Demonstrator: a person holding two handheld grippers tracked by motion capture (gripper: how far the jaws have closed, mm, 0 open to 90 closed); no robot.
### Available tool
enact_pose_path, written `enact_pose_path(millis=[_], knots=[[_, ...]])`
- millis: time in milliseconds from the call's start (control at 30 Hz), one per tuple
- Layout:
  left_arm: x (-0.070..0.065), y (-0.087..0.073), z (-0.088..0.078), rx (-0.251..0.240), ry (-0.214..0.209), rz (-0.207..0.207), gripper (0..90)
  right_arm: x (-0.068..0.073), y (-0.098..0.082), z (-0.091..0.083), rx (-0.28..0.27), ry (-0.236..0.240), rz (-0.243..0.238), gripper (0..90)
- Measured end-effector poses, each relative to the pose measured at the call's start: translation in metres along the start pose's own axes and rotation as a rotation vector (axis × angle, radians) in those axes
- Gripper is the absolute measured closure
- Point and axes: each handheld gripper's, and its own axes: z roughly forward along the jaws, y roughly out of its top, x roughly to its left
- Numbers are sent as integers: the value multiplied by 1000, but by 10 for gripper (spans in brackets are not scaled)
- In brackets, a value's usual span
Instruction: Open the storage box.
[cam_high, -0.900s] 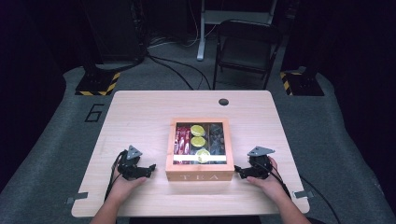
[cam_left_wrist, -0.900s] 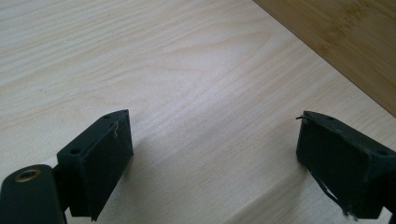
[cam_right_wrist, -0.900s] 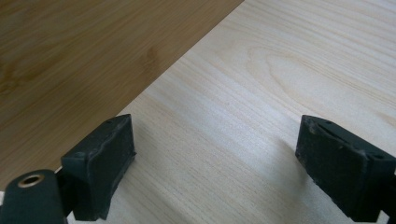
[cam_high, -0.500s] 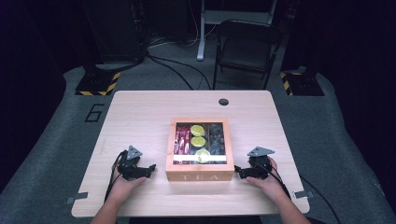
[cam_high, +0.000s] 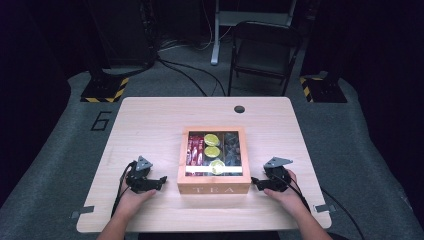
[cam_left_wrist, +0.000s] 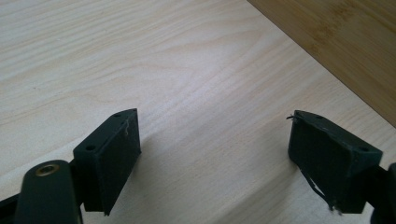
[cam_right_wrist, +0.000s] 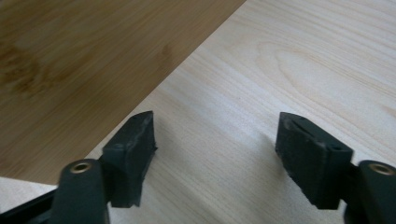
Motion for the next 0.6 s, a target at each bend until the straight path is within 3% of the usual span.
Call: enact_pose_path(millis=[100, 200, 267, 333, 600], knots=[[-2, 2, -1, 5, -9, 5, 222, 2, 2, -2, 21, 13, 20, 346], [-4, 4, -2, 23, -34, 10, 261, 2, 2, -2, 17, 33, 6, 350], [-5, 4, -2, 18, -36, 1, 276, 4, 3, -4, 20, 30, 16, 358], [-7, 7, -5, 13, -64, -16, 291, 4, 4, -6, 0, 31, 13, 363], [-9, 9, -12, 0, -80, -55, 336, 4, 7, -17, -30, 22, 6, 390]])
